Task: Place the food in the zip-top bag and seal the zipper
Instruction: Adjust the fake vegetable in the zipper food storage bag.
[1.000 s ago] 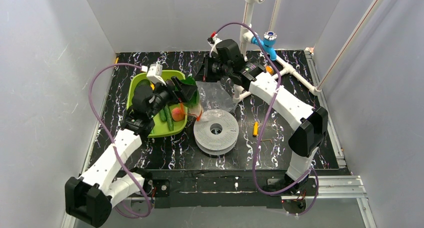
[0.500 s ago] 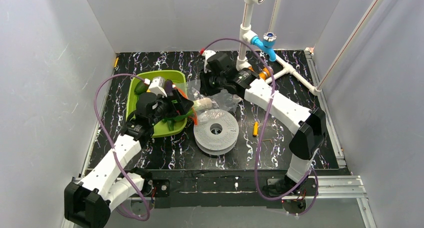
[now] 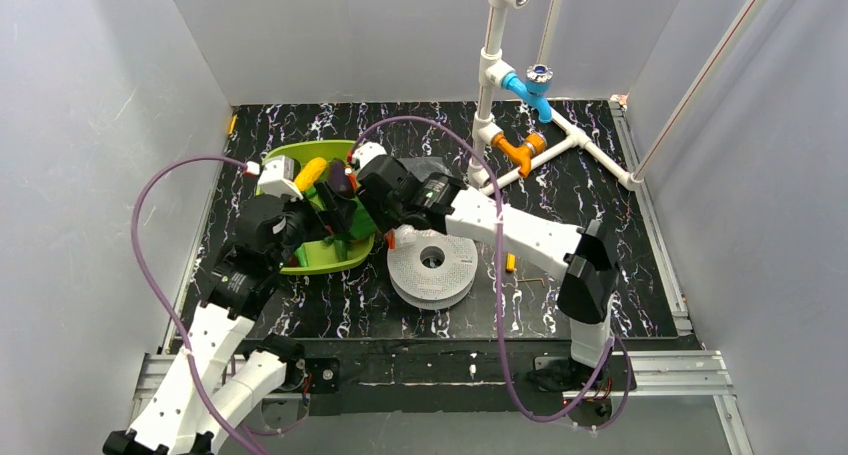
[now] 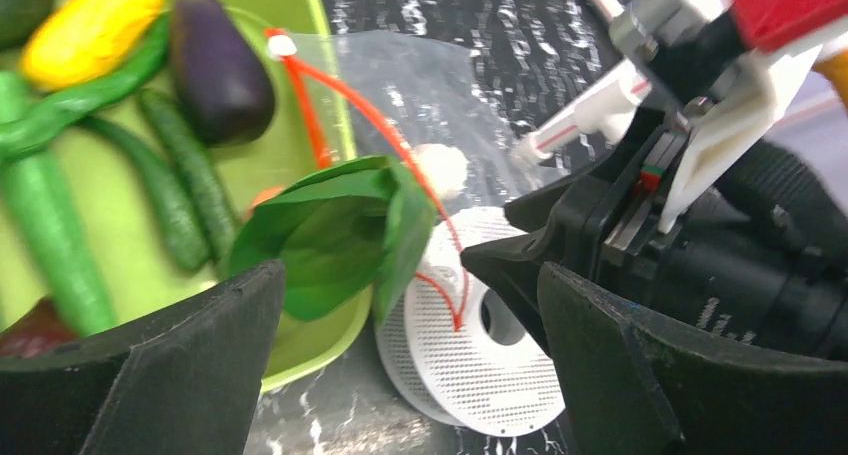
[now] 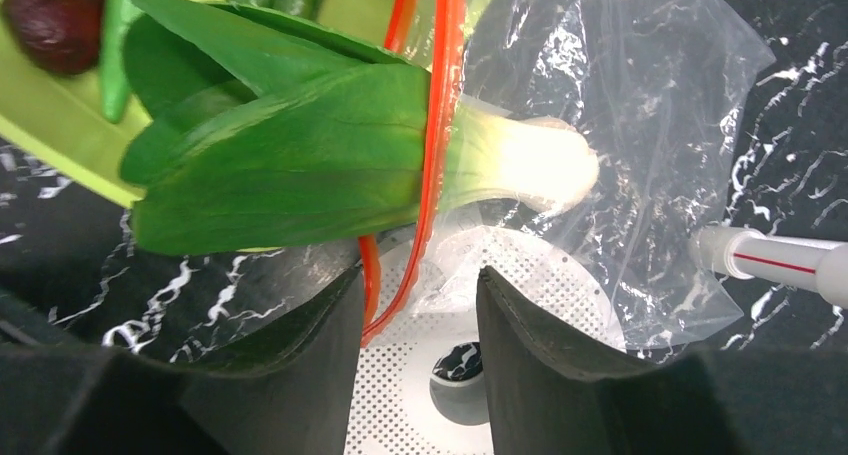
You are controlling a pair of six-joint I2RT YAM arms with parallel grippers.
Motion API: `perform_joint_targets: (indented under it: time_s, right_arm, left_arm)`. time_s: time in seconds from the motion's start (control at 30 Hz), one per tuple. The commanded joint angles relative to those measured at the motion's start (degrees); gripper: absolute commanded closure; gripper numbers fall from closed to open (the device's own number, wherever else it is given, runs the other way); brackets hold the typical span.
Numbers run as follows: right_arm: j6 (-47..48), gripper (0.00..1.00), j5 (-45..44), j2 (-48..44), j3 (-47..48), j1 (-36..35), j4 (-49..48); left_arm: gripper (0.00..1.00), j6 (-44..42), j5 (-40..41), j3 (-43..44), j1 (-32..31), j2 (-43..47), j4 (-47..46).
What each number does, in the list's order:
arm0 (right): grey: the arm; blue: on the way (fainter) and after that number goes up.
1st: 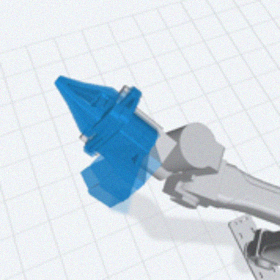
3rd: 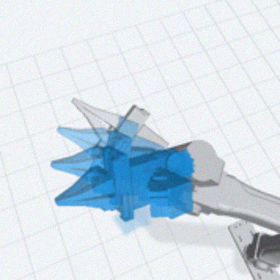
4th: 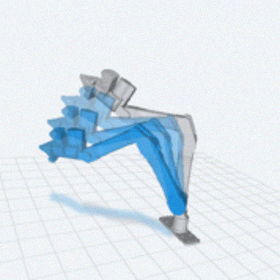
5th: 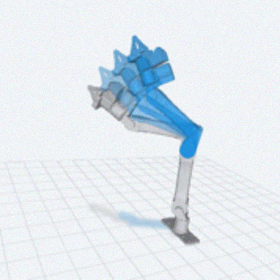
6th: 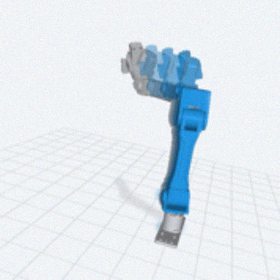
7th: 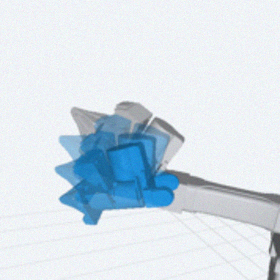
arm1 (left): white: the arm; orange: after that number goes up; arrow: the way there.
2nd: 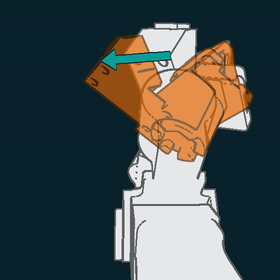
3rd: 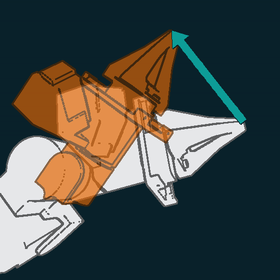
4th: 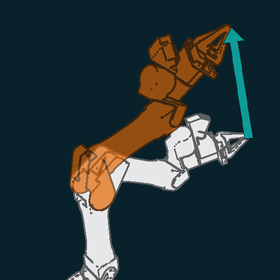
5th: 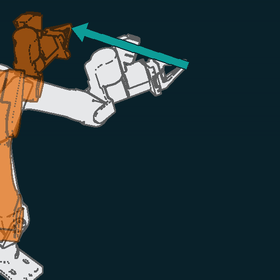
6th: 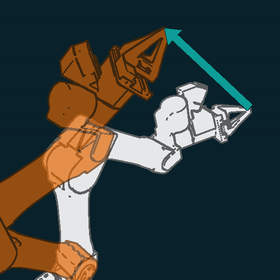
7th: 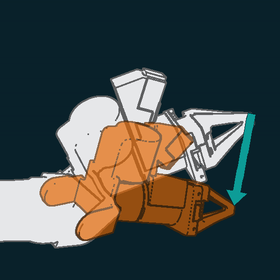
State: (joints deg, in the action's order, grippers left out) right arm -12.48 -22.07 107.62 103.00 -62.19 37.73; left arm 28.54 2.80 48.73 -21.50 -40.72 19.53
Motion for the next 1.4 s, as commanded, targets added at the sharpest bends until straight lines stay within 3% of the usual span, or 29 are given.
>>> perform_joint_targets:
  time_s: [0.0, 0.17, 0.57, 0.63, 0.73, 0.9, 1.07, 1.23, 1.37]
  right_arm:
    - [-1.33, 0.49, -10.63, 1.58, 1.02, -1.04, -0.82]
    - [-1.35, 0.54, -12.40, 3.88, 1.80, -1.24, -1.19]
    - [-2.36, 0.56, -16.55, 9.65, 5.21, -3.08, 0.06]
    - [-1.49, 0.64, -17.12, 9.80, 5.41, -3.12, -0.53]
    - [0.60, 0.95, -17.88, 9.04, 6.09, -3.03, -1.92]
    - [6.03, 0.99, -15.96, 3.96, 3.28, -2.90, -8.68]
    - [5.98, 0.99, -9.58, 0.03, 1.69, -0.91, -10.94]
    - [3.88, 0.99, 6.54, -6.49, -3.63, 4.22, -18.15]
    - [-1.70, 0.99, 17.77, -7.47, -3.30, 10.25, -18.34]
  left_arm:
    - [0.04, 1.49, 11.57, 3.19, 0.23, 0.33, 13.84]
    - [0.04, 5.58, 14.80, 1.42, 0.23, 2.07, 17.24]
    - [0.05, 8.72, 13.19, -0.74, 0.21, 3.63, 17.26]
    - [0.05, 8.92, 12.00, -0.88, 0.20, 3.32, 17.31]
    - [0.07, 7.92, 8.51, -1.23, 0.23, 3.08, 16.51]
    - [0.06, 3.29, -3.47, -3.45, 0.21, 6.00, 9.27]
    - [0.11, 0.72, -7.64, -3.22, 0.22, 6.98, 6.36]
    - [0.13, -0.26, -4.60, 1.83, 0.20, 6.67, 8.93]
    - [0.11, 0.14, -4.03, 7.32, 0.21, 4.14, 11.38]
